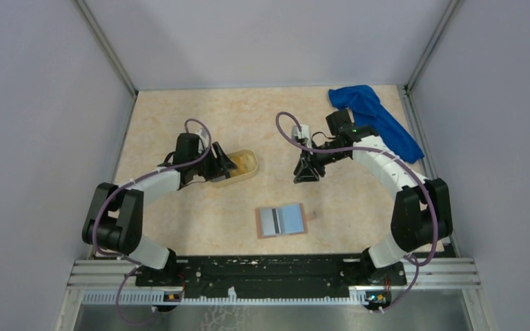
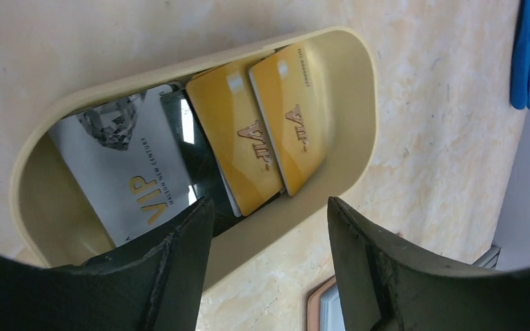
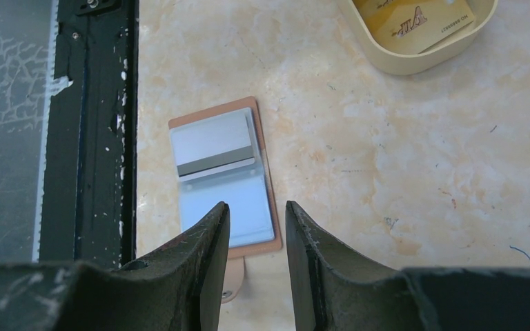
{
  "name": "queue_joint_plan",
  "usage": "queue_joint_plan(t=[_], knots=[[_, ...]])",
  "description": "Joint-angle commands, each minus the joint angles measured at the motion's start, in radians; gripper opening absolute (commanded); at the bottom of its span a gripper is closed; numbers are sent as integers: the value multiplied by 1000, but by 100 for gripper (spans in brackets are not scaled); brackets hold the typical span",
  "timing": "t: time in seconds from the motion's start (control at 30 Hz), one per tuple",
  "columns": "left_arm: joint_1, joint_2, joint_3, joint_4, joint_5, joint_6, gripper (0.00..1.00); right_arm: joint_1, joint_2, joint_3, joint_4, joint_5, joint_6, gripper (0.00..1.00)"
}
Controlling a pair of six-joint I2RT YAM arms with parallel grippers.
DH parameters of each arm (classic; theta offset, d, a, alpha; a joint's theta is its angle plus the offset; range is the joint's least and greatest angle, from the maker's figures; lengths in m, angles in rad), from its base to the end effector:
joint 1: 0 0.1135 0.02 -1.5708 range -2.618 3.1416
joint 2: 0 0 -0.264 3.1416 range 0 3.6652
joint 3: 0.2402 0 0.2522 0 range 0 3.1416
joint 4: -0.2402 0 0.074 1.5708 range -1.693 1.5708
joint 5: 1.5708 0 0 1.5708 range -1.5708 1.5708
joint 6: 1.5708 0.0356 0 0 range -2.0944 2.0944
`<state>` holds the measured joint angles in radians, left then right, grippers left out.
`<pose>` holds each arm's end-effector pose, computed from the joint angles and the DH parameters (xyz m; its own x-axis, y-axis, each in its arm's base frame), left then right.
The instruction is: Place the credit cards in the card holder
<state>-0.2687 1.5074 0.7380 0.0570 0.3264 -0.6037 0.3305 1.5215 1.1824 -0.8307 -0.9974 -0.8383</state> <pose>0.2886 -0.0913 0.1792 -0.7944 -0.3390 -0.5040 0.0419 0.7973 -0.6022 0.2687 0.1238 0.2664 -0.2209 -0.5022 -0.8361 -0.9726 0.0499 0.2270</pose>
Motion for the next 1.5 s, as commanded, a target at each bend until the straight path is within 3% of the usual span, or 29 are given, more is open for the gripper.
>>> queue_joint_plan(t=[0.0,0.6,1.2,1.47], knots=[[0,29,37,-1,-62,-84,68,-1,9,4,7,-40,-21,36],[-23,155,120,1,-77,-127,68,2,7,7,2,-40,-25,36],[-25,198,98,214,113,-191,66,2,-9,8,-3,-39,-33,36],[-40,106,117,44,-88,-65,66,2,-9,8,-6,-42,-37,36]])
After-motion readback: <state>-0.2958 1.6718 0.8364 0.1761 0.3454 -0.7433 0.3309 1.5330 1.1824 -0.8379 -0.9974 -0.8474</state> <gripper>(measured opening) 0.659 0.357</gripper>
